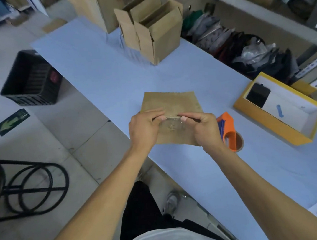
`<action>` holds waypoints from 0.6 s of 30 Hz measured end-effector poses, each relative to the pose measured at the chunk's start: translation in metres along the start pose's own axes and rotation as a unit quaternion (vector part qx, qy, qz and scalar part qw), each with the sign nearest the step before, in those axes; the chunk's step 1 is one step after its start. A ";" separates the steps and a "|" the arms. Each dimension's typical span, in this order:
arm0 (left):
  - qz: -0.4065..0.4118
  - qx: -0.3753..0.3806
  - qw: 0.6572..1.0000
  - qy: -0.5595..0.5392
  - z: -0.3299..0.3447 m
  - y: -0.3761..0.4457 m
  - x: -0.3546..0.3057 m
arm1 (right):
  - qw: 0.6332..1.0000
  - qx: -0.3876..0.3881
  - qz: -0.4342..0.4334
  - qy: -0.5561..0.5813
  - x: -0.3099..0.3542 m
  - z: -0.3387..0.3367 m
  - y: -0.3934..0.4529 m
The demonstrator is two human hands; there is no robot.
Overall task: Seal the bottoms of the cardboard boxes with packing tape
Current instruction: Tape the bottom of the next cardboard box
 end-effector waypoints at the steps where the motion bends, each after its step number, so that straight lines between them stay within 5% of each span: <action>1: -0.005 -0.003 1.000 -0.001 -0.001 -0.001 -0.002 | 1.000 -0.003 -0.008 -0.014 0.005 -0.001 -0.001; 6: -0.024 0.024 0.999 -0.025 0.006 -0.013 0.000 | 0.994 0.102 -0.001 -0.032 0.013 0.012 -0.003; 12: -0.034 -0.044 0.997 0.051 0.003 -0.017 -0.015 | 0.997 0.018 -0.029 -0.073 0.015 0.012 -0.010; 18: -0.039 -0.012 0.999 -0.023 0.008 -0.020 -0.007 | 0.998 0.034 0.003 -0.054 0.019 0.005 -0.001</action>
Point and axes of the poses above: each hand's wrist, its own y-axis towards the middle knuckle, its own z-axis out of the palm, x = y × z, the point moved 10 cm from there along y, towards the middle knuckle, and after that the axes turned 5 degrees about x, right-handed, at the moved point
